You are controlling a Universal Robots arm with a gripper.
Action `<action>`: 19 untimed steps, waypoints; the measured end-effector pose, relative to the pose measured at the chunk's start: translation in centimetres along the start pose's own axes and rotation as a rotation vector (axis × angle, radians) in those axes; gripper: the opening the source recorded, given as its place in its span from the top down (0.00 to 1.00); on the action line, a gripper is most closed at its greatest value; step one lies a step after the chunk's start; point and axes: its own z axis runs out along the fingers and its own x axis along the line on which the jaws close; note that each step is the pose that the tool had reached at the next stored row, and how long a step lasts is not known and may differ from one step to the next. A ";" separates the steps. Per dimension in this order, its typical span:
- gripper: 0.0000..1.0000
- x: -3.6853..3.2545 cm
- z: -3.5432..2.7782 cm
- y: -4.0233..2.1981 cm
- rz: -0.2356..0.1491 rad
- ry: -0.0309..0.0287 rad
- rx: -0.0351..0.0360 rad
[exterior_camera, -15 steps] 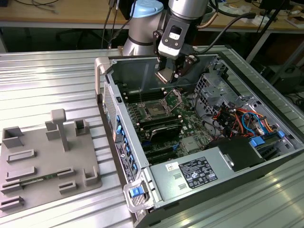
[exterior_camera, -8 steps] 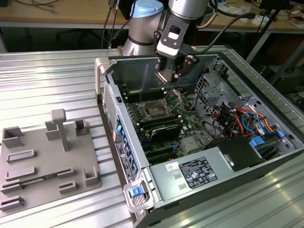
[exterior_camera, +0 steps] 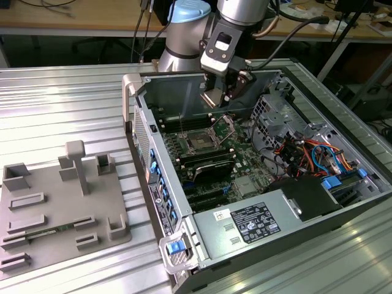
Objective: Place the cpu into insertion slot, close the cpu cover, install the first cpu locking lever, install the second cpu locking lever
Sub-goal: 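Place the cpu into insertion slot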
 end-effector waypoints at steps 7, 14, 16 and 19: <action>0.45 -0.01 0.02 -0.01 0.025 -0.0022 -0.0007; 0.45 -0.01 0.03 -0.01 0.055 -0.0048 -0.0013; 0.45 -0.01 0.04 -0.01 0.064 -0.0056 -0.0016; 0.45 -0.02 0.04 -0.01 0.076 -0.0067 -0.0018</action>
